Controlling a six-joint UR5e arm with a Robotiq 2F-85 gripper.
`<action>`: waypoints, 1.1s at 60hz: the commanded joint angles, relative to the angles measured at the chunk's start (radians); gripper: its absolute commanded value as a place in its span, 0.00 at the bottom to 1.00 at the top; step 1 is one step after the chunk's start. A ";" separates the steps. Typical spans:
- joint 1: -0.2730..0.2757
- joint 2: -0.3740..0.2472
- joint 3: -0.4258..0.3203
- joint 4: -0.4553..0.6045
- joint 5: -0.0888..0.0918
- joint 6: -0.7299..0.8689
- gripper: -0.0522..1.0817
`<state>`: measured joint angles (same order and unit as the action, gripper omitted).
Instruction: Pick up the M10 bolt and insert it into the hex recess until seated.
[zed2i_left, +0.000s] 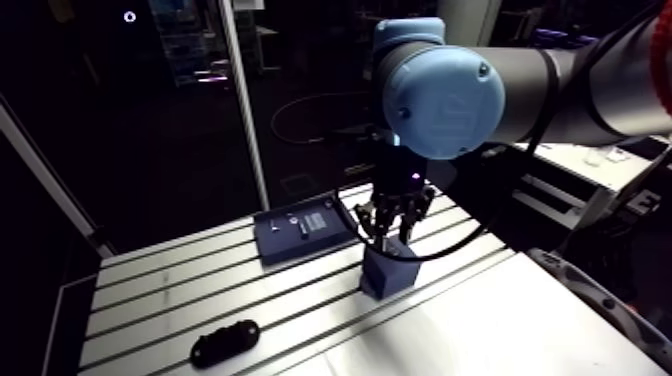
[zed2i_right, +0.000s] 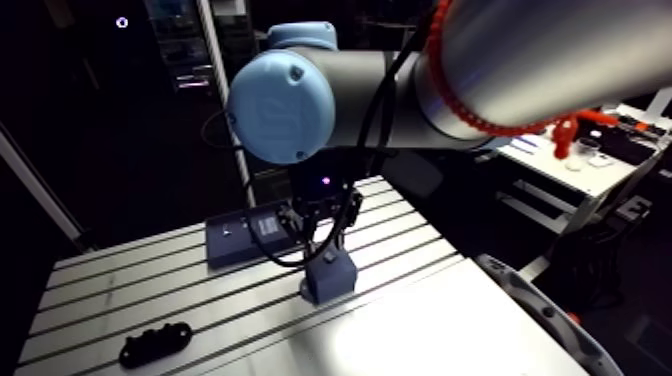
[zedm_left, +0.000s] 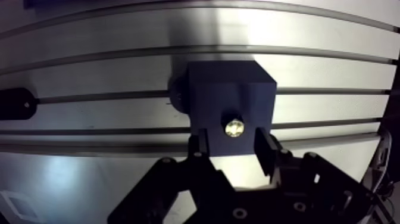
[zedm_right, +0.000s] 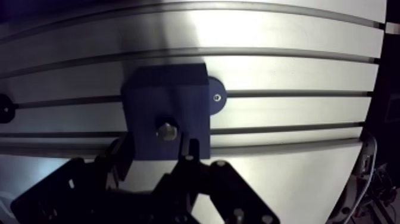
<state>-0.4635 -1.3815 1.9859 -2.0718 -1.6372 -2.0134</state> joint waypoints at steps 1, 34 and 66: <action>-0.010 0.009 0.000 -0.001 0.007 -0.011 0.48; -0.011 0.025 -0.008 -0.001 0.021 -0.012 0.48; -0.014 0.025 0.001 -0.003 0.021 -0.021 0.50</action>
<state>-0.4760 -1.3568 1.9864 -2.0746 -1.6161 -2.0266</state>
